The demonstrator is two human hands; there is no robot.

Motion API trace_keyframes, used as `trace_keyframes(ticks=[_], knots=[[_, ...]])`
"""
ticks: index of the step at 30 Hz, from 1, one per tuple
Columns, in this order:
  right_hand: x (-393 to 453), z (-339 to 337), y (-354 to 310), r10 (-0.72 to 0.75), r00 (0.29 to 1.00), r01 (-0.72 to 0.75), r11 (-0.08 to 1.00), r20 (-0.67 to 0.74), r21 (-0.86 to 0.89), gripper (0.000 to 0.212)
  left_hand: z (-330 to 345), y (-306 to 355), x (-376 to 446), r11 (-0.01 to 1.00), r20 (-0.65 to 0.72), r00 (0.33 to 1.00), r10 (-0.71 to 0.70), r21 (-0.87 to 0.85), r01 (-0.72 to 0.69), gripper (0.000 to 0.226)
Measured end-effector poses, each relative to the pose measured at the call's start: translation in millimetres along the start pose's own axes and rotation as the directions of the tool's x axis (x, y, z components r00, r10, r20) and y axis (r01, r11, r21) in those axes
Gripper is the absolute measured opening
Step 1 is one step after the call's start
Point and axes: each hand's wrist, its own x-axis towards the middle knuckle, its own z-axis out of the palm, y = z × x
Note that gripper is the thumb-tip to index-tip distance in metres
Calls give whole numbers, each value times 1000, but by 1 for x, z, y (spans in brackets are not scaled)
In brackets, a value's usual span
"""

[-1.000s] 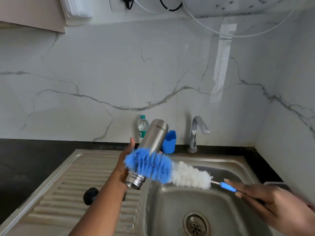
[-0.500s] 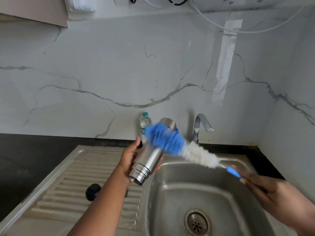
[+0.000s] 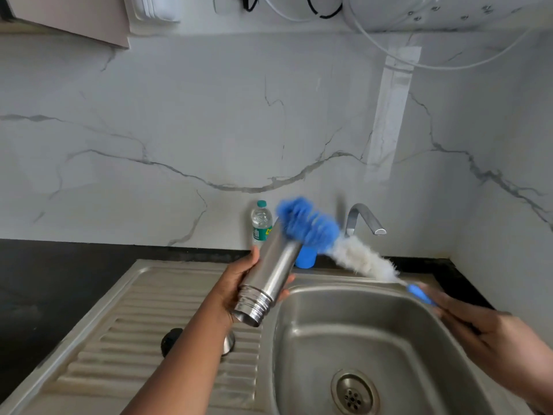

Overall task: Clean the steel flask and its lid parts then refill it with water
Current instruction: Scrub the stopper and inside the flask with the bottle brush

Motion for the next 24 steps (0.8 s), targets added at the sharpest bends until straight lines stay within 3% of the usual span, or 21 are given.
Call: trace_keyframes(ticks=[2, 3, 5, 7, 11, 14, 17, 19, 20, 23, 24], knots=[[-7, -2, -16, -22, 988, 30, 998, 151, -52, 41, -6, 5, -4, 1000, -10, 1000, 9, 18, -9, 74], [-10, -1, -17, -44, 988, 50, 998, 148, -36, 43, -11, 8, -7, 999, -24, 1000, 5, 52, -4, 73], [-13, -1, -29, 18, 999, -20, 998, 28, 52, 39, -19, 15, -11, 995, -63, 998, 4, 104, 3, 82], [-13, 4, -38, -5, 991, 22, 992, -136, 121, 30, -21, 19, -16, 995, -77, 997, -13, 94, 21, 87], [-16, -3, -85, -72, 997, 71, 994, -1, -84, 32, -23, 24, -18, 1000, -79, 997, -26, -19, 25, 77], [-30, -2, -95, -102, 994, 106, 989, 50, -102, 35, -26, 29, -11, 999, -60, 998, -12, -49, 9, 71], [-23, -5, -90, -25, 997, 20, 997, -67, -74, 25, -26, 28, -9, 1000, 22, 1000, -22, -2, 22, 85], [-17, 1, -76, 43, 990, -36, 998, -131, 53, 49, -29, 22, -4, 998, 37, 998, -43, 47, 42, 92], [-19, 1, -68, 52, 990, -39, 994, -128, 101, 53, -28, 20, -2, 997, 49, 997, -61, 59, 58, 92], [-22, -6, -73, 38, 999, -39, 996, -7, -75, 28, -20, 12, 2, 996, 55, 996, -75, 54, 72, 80], [-26, -8, -73, 13, 999, -10, 995, 31, -103, 32, -17, 10, 3, 996, 53, 996, -73, 59, 70, 68]])
